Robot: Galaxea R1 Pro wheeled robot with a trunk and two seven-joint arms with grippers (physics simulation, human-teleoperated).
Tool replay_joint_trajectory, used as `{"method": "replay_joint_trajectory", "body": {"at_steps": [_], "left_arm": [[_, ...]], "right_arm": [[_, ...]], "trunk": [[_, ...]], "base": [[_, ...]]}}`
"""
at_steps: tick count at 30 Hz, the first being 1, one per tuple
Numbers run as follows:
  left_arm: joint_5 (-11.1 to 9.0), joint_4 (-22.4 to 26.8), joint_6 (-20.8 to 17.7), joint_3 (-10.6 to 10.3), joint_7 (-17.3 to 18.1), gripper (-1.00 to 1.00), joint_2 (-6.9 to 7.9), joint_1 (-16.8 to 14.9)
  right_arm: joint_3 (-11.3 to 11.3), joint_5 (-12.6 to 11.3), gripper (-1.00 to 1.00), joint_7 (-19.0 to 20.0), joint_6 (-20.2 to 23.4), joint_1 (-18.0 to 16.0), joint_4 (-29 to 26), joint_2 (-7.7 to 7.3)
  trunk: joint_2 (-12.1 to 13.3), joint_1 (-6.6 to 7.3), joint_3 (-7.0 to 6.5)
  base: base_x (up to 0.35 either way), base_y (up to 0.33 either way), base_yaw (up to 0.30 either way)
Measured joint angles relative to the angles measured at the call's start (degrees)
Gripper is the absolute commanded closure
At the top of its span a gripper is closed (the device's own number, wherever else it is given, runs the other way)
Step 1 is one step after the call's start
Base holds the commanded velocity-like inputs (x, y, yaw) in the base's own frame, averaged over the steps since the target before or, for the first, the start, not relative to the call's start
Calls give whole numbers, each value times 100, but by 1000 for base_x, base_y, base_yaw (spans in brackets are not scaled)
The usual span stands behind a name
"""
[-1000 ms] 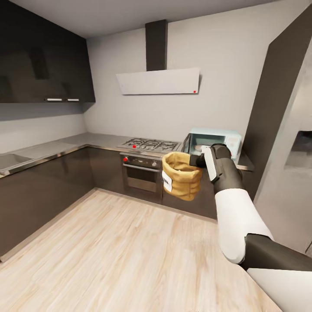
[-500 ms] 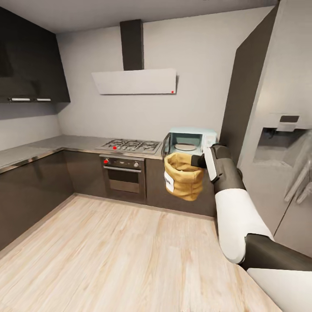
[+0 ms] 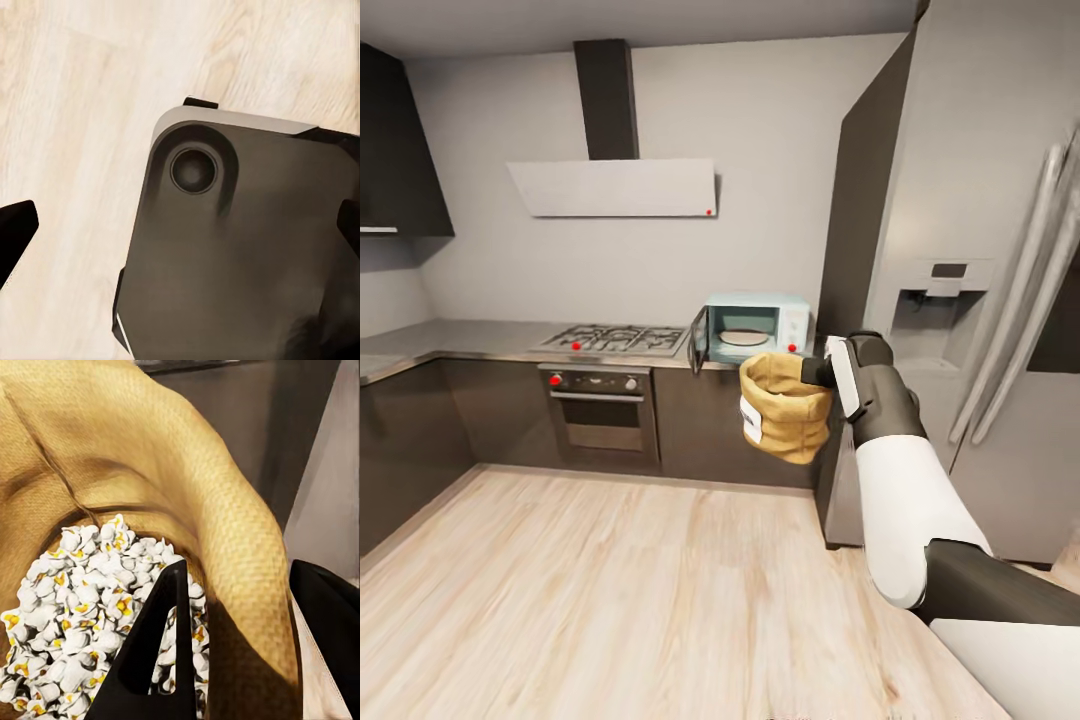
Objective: In the kitchen, take the popcorn bag from the countertop, put it into the microwave, and heat it until the popcorn is cooked so the cooked popcorn ends up inside the bag.
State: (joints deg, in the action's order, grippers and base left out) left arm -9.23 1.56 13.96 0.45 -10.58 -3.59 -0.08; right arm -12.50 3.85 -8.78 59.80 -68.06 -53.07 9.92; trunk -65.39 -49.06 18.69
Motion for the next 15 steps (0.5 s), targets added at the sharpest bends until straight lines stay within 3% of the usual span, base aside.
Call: {"method": "replay_joint_trajectory", "body": {"at_steps": [4, 15], "left_arm": [[0, -3, 1, -1, 0, -100, 0, 0], [-1, -1, 2, 2, 0, -100, 0, 0]], "right_arm": [[1, 12, 100, -1, -1, -1, 1, 0], [9, 16, 100, 13, -3, 0, -23, 1]], "trunk": [[0, 0, 0], [0, 0, 0]], "base": [[0, 0, -217], [0, 0, -13]]}}
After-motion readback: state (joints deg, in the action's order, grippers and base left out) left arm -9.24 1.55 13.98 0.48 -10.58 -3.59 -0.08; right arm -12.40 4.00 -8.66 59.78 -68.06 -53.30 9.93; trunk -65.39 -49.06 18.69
